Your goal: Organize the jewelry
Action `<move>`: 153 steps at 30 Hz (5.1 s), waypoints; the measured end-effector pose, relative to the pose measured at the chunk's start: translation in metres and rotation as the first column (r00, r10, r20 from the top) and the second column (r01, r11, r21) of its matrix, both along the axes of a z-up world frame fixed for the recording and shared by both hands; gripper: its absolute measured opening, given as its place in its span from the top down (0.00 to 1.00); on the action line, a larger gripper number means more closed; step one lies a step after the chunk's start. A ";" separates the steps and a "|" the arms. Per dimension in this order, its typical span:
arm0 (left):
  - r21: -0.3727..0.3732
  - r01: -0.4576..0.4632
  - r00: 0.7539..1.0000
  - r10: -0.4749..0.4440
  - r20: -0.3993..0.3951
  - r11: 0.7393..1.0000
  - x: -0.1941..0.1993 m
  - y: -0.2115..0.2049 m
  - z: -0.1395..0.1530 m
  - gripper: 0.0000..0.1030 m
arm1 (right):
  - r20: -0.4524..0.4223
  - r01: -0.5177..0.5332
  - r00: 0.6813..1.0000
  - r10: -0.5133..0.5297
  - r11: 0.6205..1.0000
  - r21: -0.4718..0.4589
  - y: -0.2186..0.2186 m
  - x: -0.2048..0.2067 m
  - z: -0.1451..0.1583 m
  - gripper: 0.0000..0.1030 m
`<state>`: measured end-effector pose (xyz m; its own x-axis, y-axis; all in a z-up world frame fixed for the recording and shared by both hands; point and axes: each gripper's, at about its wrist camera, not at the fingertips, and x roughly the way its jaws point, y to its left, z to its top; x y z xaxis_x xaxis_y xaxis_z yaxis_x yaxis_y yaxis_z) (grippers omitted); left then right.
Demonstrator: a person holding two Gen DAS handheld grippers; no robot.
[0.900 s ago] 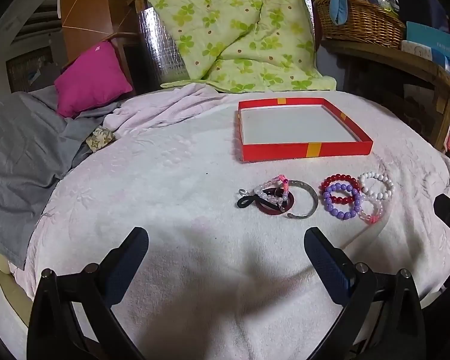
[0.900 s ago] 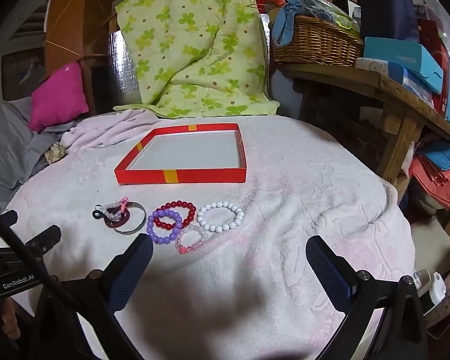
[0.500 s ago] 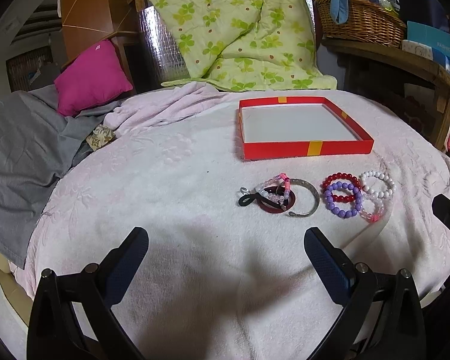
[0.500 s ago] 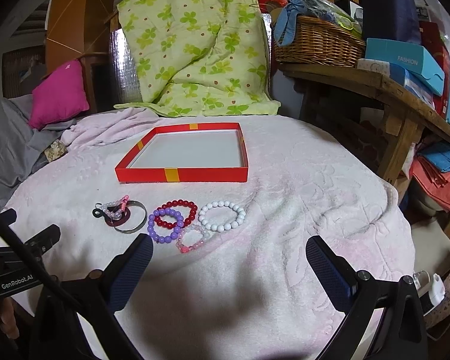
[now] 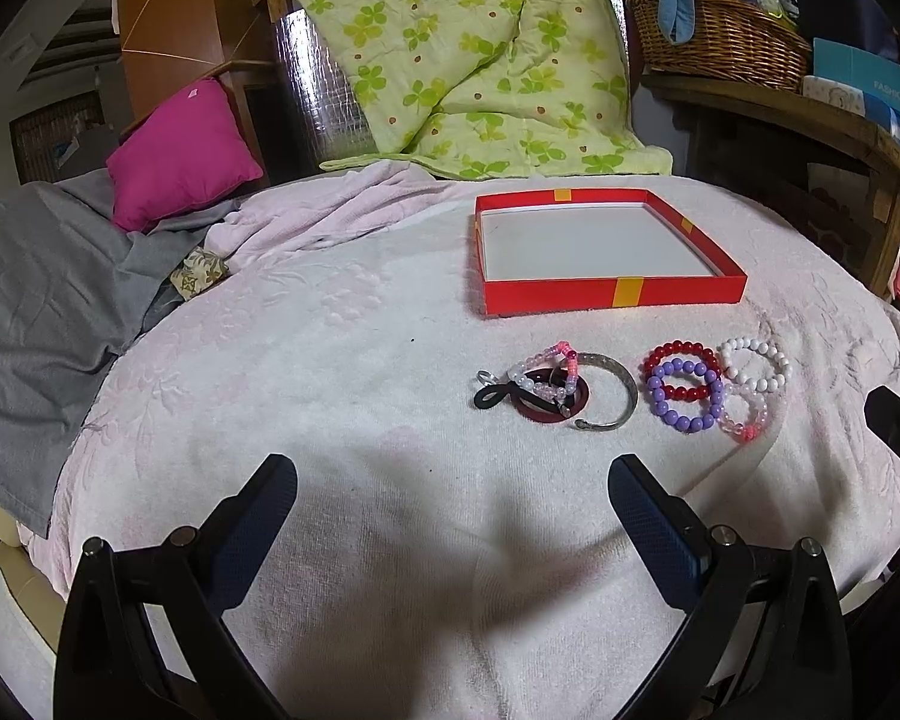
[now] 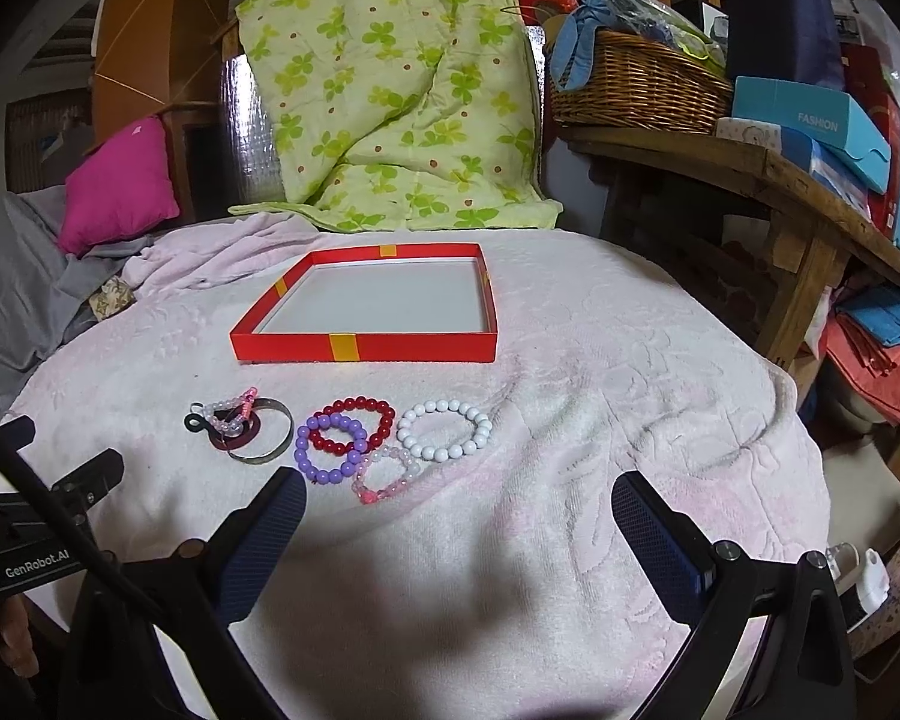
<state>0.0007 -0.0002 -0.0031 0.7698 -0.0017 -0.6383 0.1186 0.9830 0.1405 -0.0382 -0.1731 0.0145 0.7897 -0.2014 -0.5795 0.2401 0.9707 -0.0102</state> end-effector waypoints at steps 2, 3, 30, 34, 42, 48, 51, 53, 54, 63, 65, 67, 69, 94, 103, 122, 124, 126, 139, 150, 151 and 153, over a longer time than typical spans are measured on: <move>-0.001 0.000 1.000 0.000 0.001 1.000 0.000 0.000 0.000 0.00 | -0.010 0.000 1.000 0.000 1.000 0.006 -0.001 0.000 0.000 0.00; -0.001 0.000 1.000 0.000 0.002 1.000 0.000 0.000 0.000 0.00 | -0.007 0.000 1.000 0.000 1.000 0.006 -0.001 0.000 0.000 0.00; 0.084 0.003 0.999 -0.005 0.032 0.996 0.002 -0.001 -0.003 0.00 | -0.025 -0.003 1.000 0.004 1.000 0.023 -0.002 0.000 0.000 0.00; 0.053 0.002 1.000 -0.002 0.004 0.999 0.003 0.002 -0.004 0.00 | 0.037 0.035 0.999 -0.038 0.997 0.075 -0.014 -0.008 0.009 0.00; 0.045 -0.010 1.000 0.010 0.005 0.999 0.006 0.005 -0.004 0.00 | 0.164 0.142 0.969 -0.183 0.962 0.233 -0.060 -0.014 0.035 0.00; 0.006 0.047 0.997 -0.047 -0.059 0.999 0.028 -0.001 0.008 0.00 | -0.134 0.070 0.990 -0.045 0.979 0.192 -0.075 0.065 0.015 0.00; -0.013 0.131 0.984 -0.132 -0.116 0.991 0.060 -0.011 0.015 0.00 | -0.172 0.061 0.985 -0.009 0.954 0.295 -0.087 0.087 -0.001 0.00; -0.023 0.165 0.980 -0.166 -0.112 0.986 0.078 -0.016 0.013 0.00 | -0.191 0.051 0.982 0.013 0.943 0.328 -0.090 0.094 -0.012 0.00; -0.017 0.168 0.977 -0.168 -0.128 0.986 0.087 -0.018 0.006 0.00 | -0.202 0.042 0.979 0.033 0.934 0.355 -0.093 0.096 -0.019 0.02; -0.112 0.180 0.938 -0.205 -0.279 0.977 0.111 -0.015 -0.043 0.09 | -0.243 0.020 0.964 0.110 0.879 0.477 -0.106 0.123 -0.044 0.42; -0.073 0.205 0.942 -0.217 -0.254 0.976 0.112 -0.019 -0.040 0.09 | -0.258 -0.007 0.956 0.141 0.889 0.458 -0.095 0.131 -0.047 0.50; -0.082 0.207 0.935 -0.221 -0.278 0.975 0.117 -0.018 -0.041 0.14 | -0.274 -0.026 0.949 0.157 0.903 0.428 -0.086 0.139 -0.049 0.53; -0.118 0.201 0.925 -0.228 -0.305 0.973 0.123 -0.016 -0.045 0.23 | -0.298 -0.030 0.942 0.155 0.922 0.386 -0.080 0.147 -0.053 0.56; -0.342 0.242 0.888 -0.349 -0.299 0.908 0.164 -0.028 -0.041 0.87 | -0.283 -0.027 0.956 0.082 0.981 0.193 -0.061 0.153 -0.046 0.90; -0.430 0.161 0.917 -0.296 -0.269 0.889 0.180 0.012 -0.028 0.89 | -0.204 -0.033 0.975 0.091 0.963 0.267 -0.067 0.143 -0.031 0.90; -0.358 0.227 0.860 -0.359 -0.362 0.906 0.181 -0.033 -0.063 0.56 | -0.226 -0.031 0.969 0.099 0.958 0.286 -0.065 0.141 -0.037 0.90; -0.378 0.236 0.859 -0.374 -0.350 0.896 0.181 -0.034 -0.060 0.80 | -0.224 -0.032 0.969 0.100 0.956 0.290 -0.065 0.140 -0.037 0.90; -0.398 0.248 0.855 -0.393 -0.339 0.883 0.178 -0.036 -0.058 0.89 | -0.219 -0.031 0.971 0.098 0.957 0.288 -0.065 0.140 -0.036 0.90; -0.509 0.287 0.867 -0.446 -0.223 0.812 0.179 -0.030 -0.025 0.92 | -0.136 -0.064 0.985 0.110 0.949 0.309 -0.064 0.140 -0.021 0.90; -0.421 0.230 0.881 -0.372 -0.294 0.877 0.192 -0.034 -0.040 0.65 | -0.118 -0.074 0.986 0.119 0.942 0.327 -0.065 0.146 -0.021 0.90; -0.408 0.227 0.880 -0.366 -0.302 0.884 0.192 -0.036 -0.043 0.58 | -0.120 -0.069 0.986 0.113 0.942 0.328 -0.066 0.145 -0.021 0.90; -0.392 0.226 0.881 -0.359 -0.309 0.892 0.194 -0.039 -0.046 0.58 | -0.125 -0.061 0.986 0.109 0.939 0.338 -0.069 0.144 -0.022 0.90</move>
<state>0.1942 -0.0388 -0.0493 0.4119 -0.4535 -0.7904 0.3852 0.8727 -0.2999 0.1056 -0.2424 -0.0079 0.7018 0.0856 -0.7072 0.1758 0.9412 0.2884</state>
